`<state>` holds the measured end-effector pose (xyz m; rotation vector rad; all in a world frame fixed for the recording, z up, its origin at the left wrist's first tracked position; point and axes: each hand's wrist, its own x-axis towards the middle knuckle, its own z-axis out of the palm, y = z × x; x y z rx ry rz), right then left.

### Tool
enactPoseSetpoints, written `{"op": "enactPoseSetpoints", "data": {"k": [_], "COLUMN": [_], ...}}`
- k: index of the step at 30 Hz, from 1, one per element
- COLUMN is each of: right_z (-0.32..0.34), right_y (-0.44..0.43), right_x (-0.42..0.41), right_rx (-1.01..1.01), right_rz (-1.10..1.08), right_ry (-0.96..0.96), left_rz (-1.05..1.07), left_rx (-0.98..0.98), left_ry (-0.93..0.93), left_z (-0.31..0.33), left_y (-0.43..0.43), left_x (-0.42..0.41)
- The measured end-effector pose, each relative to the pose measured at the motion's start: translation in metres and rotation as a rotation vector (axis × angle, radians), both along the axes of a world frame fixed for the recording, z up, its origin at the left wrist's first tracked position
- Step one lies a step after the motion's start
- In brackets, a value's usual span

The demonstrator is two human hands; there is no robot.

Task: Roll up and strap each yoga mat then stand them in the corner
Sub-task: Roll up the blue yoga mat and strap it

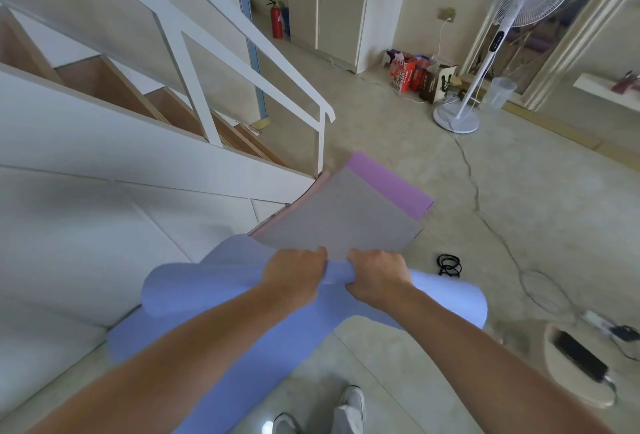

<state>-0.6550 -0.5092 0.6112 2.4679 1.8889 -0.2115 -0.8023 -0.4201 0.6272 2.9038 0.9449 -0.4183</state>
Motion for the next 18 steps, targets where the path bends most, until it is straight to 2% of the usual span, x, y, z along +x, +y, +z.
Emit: {"op": "enactPoseSetpoints", "data": {"k": [1,4,7,9,12,14,16,18], "right_z": [-0.003,-0.012,-0.006,0.005,0.008,0.011,0.006,0.000], "right_y": [-0.003,-0.008,-0.009,-0.009,-0.004,-0.006,-0.008,-0.014], "right_x": [0.000,0.000,0.001,0.002,0.010,0.011,0.014,0.012], "right_rx": [0.086,0.171,0.185,0.082,-0.148,-0.183,-0.178,0.000], "right_rz": [0.042,0.143,0.147,0.143,0.065,0.051,0.039,0.073], "right_ry": [-0.044,-0.169,-0.139,-0.067,0.140,0.187,0.191,0.094], "left_rz": [0.034,0.126,0.155,0.099,-0.016,-0.062,-0.010,0.049], "left_rx": [-0.069,-0.314,-0.626,-0.570,-0.122,0.104,0.061,-0.082], "left_ry": [-0.003,0.003,0.076,0.112,0.092,0.089,0.069,0.046], "left_z": [0.001,0.004,0.012,0.018,0.012,0.006,0.007,0.012], "left_y": [0.002,0.009,0.012,0.007,-0.010,-0.020,-0.020,-0.014], "left_x": [0.002,0.009,0.014,0.013,0.010,0.010,0.011,0.016]}}
